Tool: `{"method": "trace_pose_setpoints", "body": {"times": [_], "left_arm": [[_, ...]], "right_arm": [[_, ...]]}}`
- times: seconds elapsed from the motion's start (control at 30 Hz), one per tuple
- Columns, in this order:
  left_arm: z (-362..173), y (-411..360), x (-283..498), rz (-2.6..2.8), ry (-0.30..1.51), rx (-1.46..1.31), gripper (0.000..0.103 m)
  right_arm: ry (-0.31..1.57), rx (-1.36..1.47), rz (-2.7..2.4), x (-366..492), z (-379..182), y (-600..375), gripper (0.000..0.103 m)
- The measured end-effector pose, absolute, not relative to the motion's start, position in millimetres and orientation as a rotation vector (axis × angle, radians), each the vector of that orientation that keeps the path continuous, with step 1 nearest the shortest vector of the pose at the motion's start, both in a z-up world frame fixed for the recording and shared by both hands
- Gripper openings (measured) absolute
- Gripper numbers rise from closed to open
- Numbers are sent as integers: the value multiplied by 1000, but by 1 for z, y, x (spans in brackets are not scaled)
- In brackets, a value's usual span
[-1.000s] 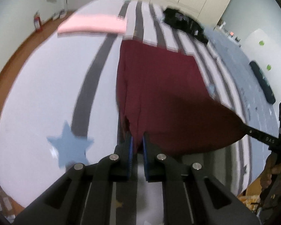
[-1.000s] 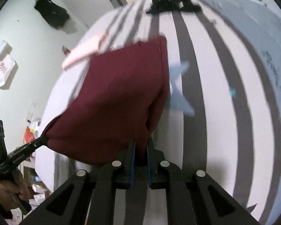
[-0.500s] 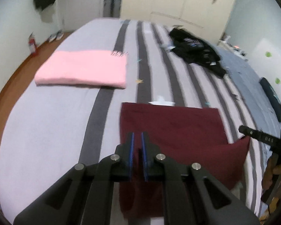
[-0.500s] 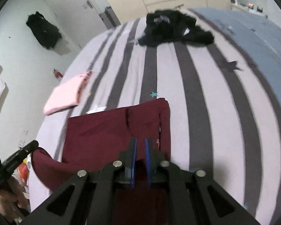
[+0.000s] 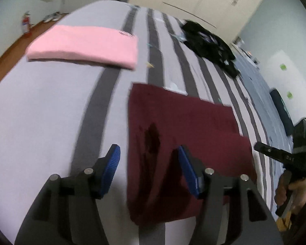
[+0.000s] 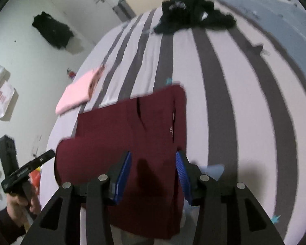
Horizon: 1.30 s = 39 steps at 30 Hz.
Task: Fold clothes
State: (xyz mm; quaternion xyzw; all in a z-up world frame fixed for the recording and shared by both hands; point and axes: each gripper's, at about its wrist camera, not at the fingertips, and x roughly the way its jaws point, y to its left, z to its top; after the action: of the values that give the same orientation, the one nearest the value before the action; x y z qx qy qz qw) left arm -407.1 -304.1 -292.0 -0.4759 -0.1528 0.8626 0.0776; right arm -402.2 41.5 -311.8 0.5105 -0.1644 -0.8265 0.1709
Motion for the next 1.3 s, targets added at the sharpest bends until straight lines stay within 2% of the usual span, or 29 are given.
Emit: {"method": "trace_pose_setpoints", "body": {"times": [0.07,0.13,0.17,0.2,0.23,0.27,0.3,0.5,0.63,0.83,1.07,1.2,1.3], "left_arm": [[-297,-300,-410,2555,-442,-1420,54],[-299,-296,-420,2528,-446,-1407,41],[-301,-293,-426,2509,-445,-1408,28],[-303,-290,-430,2498,-432,-1411,17],[-305,-288,-429,2498,-409,-1412,14],[-304,-286,-426,2501,-387,-1409,9],[-302,-284,-425,2507,-365,-1403,6],[-281,-289,-422,2628,-382,-1377,2],[-275,-297,-439,2656,-417,-1371,2],[-276,-297,-474,2679,-319,-1411,2],[-288,-298,-502,2679,-270,-1444,2],[-285,-296,-502,2691,-241,-1421,2],[-303,-298,-506,2679,-221,-1479,2]], "right_arm": [[-464,1460,-2328,-399,-319,39,41],[-479,1458,-2312,-402,-323,37,41],[-484,1459,-2305,-404,-325,36,41],[-493,1457,-2303,-407,-327,36,35],[-495,1460,-2307,-409,-329,36,28],[-496,1467,-2311,-411,-330,36,15],[-498,1474,-2315,-413,-331,36,12],[-482,1404,-2417,-413,-307,39,3],[-437,1348,-2491,-426,-292,34,2],[-407,1330,-2534,-466,-288,24,2],[-297,1394,-2532,-501,-316,15,2],[-283,1355,-2556,-503,-312,17,2],[-259,1381,-2553,-504,-322,15,2]]}}
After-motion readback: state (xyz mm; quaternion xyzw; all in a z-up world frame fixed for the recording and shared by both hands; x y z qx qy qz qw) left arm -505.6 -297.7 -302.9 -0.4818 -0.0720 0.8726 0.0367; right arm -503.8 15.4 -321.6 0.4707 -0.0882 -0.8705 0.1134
